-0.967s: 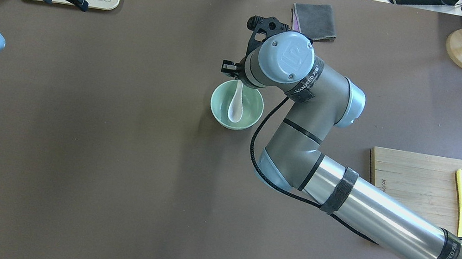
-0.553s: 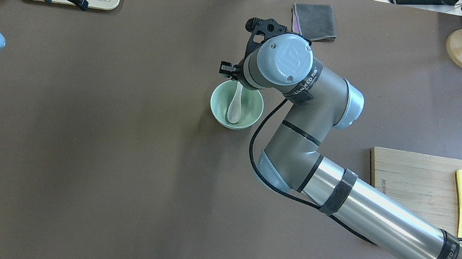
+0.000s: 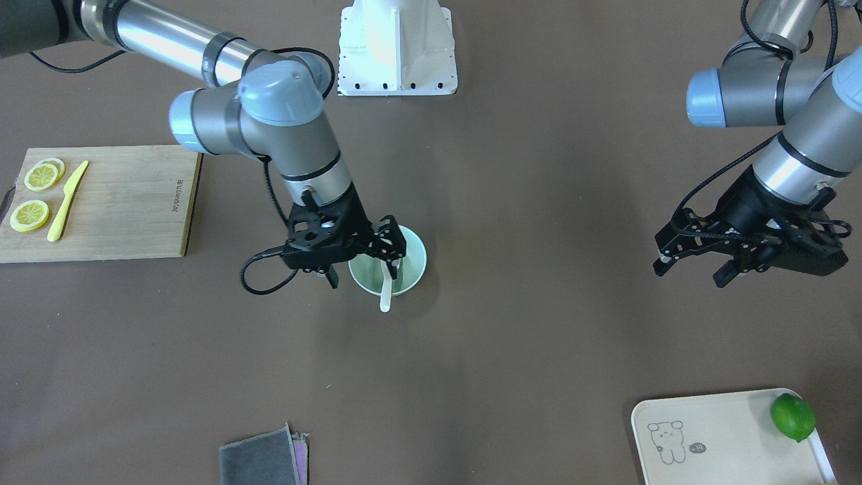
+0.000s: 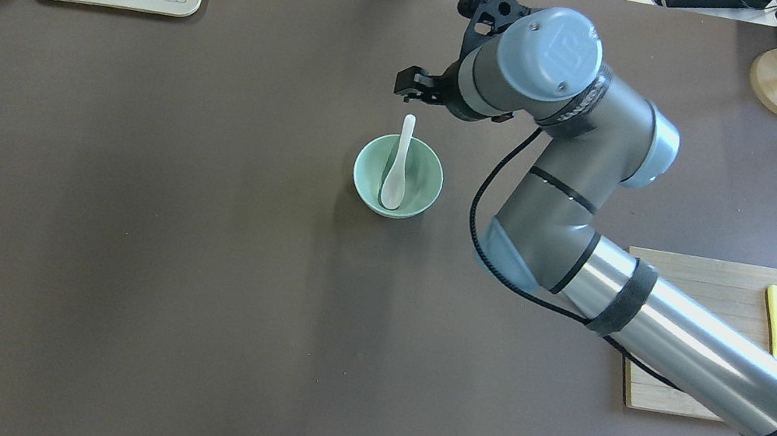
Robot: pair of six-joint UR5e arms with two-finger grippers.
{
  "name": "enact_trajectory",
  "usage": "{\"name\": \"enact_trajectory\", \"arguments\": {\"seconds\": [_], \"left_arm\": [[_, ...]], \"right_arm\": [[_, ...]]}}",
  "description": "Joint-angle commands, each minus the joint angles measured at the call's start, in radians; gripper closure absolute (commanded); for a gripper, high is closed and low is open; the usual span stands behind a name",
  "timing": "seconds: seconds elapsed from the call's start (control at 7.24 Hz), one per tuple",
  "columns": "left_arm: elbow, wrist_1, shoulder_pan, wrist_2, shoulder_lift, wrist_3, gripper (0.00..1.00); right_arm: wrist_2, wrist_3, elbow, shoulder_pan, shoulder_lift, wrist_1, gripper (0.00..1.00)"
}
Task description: Place spoon in bowl
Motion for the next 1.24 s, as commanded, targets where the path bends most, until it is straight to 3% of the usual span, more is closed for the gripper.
{"name": "enact_trajectory", "arguments": {"seconds": [0.0,0.14,0.28,0.41,0.55,0.69,0.83,1.11], "left_arm": [[-0.017,-0.004,-0.016,0.02,0.026,0.0,0.02],[-0.009,-0.029,-0.014,0.124,0.043,0.0,0.02],[-0.02,-0.056,-0.014,0.22,0.074,0.001,0.02],[-0.023,-0.07,-0.016,0.201,0.112,0.001,0.02],[-0.031,-0.037,-0.03,0.102,0.144,0.001,0.02],[-0.046,-0.035,-0.059,0.078,0.187,0.018,0.02],[-0.086,-0.012,-0.097,0.061,0.251,0.117,0.02],[-0.092,0.2,-0.296,-0.081,0.269,0.434,0.02]], "right_arm": [[0.205,-0.109,0.134,0.196,-0.187,0.004,0.0],[0.277,-0.111,0.183,0.286,-0.272,0.007,0.0],[0.264,-0.105,0.187,0.311,-0.299,0.025,0.0],[0.252,-0.115,0.184,0.354,-0.34,0.028,0.0],[0.266,-0.311,0.176,0.405,-0.395,0.01,0.0],[0.275,-0.588,0.185,0.451,-0.497,-0.033,0.0],[0.336,-0.715,0.191,0.518,-0.562,-0.126,0.0],[0.396,-1.107,0.184,0.679,-0.656,-0.324,0.0]]}}
